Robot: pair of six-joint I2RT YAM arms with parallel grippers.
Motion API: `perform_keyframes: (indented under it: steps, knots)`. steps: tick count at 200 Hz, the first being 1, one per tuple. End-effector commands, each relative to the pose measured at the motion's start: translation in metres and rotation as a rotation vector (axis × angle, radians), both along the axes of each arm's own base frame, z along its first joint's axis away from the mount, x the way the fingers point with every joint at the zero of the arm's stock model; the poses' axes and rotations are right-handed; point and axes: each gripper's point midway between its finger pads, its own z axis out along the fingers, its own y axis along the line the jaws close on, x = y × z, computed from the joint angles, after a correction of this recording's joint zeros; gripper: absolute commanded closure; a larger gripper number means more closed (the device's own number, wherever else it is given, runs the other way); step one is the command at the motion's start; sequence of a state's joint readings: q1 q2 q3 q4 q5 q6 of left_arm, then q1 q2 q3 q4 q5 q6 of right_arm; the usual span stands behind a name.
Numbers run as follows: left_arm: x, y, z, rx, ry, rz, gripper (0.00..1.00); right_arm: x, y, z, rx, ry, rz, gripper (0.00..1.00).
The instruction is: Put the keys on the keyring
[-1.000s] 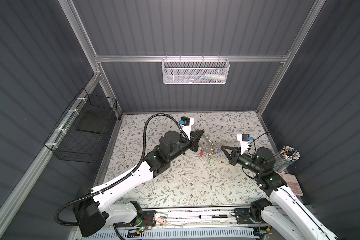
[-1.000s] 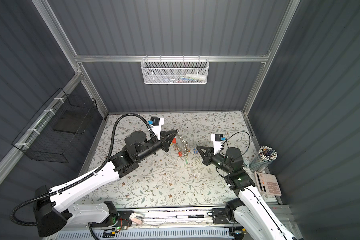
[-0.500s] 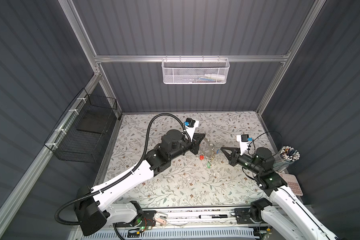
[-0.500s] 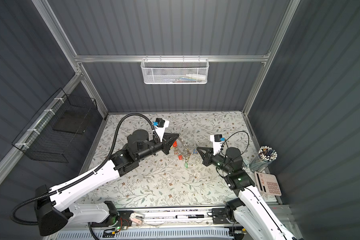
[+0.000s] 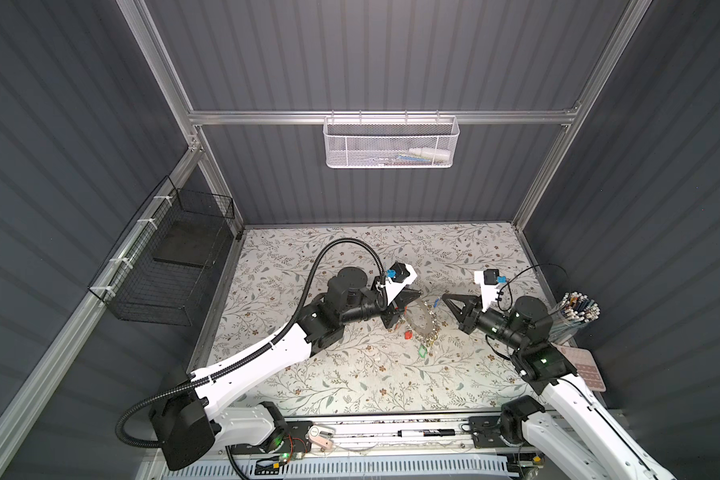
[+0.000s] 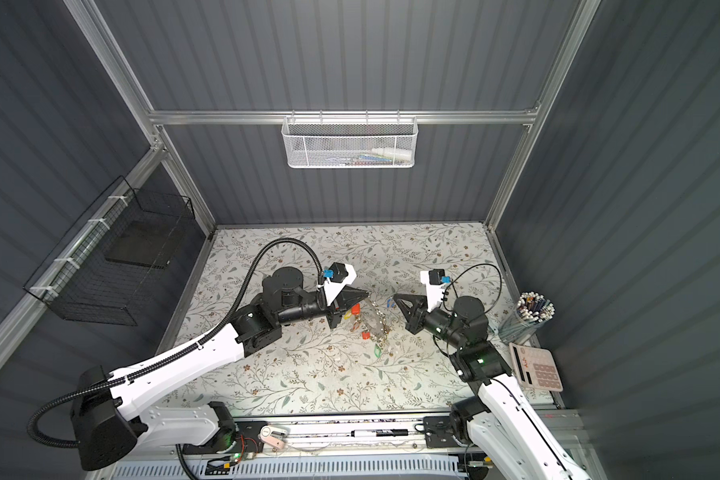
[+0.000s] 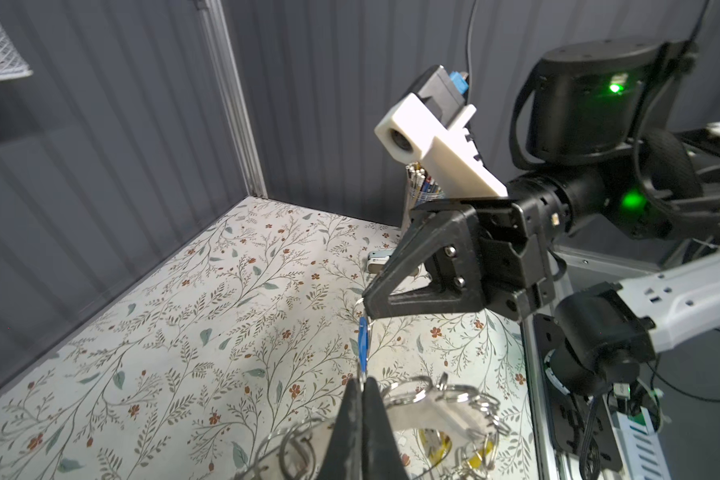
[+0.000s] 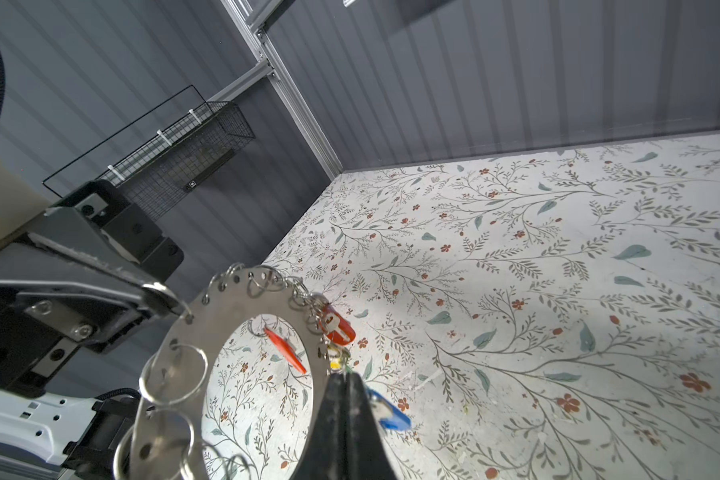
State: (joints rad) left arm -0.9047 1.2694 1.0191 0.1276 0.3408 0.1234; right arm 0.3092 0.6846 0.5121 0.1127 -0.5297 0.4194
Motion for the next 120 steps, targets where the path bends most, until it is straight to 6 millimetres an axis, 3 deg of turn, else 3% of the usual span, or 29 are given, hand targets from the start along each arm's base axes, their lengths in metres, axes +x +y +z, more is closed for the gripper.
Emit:
perform_keyframes:
  steps: [1,64,120]
  knots:
    - [-0.017,-0.007,0.018,-0.035,-0.121,-0.125,1.0,-0.008,0.003,0.013,0.015,-0.073,0.039,1.0]
    - [-0.015,-0.012,0.011,0.004,-0.127,-0.149,1.0,-0.036,0.012,0.032,0.06,-0.208,0.153,1.0]
    - [-0.011,-0.014,0.009,0.008,-0.117,-0.138,1.0,-0.046,0.023,0.031,0.038,-0.235,0.213,1.0]
